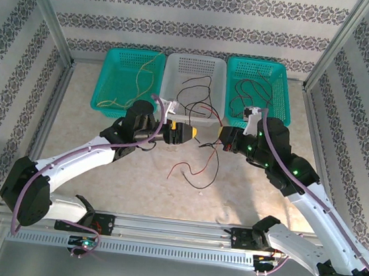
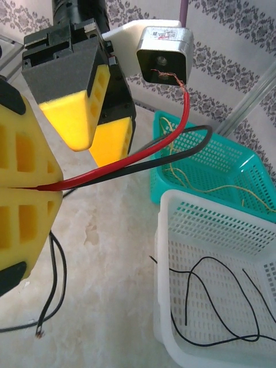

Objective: Untangle the cables

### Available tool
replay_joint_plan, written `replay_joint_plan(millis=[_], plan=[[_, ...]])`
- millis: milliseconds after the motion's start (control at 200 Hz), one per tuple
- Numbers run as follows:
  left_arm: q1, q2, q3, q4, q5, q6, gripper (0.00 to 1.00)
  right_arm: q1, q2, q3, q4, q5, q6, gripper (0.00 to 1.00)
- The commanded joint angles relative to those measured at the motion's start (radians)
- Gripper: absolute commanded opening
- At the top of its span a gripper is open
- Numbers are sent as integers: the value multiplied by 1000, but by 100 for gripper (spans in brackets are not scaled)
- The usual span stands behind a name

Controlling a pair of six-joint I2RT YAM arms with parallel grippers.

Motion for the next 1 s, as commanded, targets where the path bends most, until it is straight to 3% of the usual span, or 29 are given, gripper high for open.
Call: replay_joint_plan(millis=[0,75,140,295,505,650,999], plan=[[-11,-19,16,113,84,-13,65,15,-11,39,30,-19,-7,0],[-23,-23,-16,295,184,-70,63,15,-12,41,32,-5,-1,0],[-46,-22,-15,340,216,-74,58,14,-11,46,36,2,8,0],[-112,6,35,196,243,24,53,14,-11,60,44,23,19,0],[-173,-14,42,31,183,143,49,10,-11,66,44,68,47,0],[-220,-54,42,-77,90,245,64,9,-1,74,47,71,64,0],[-278,-14,68,-211,12,348,55,8,-2,69,72,70,104,0]])
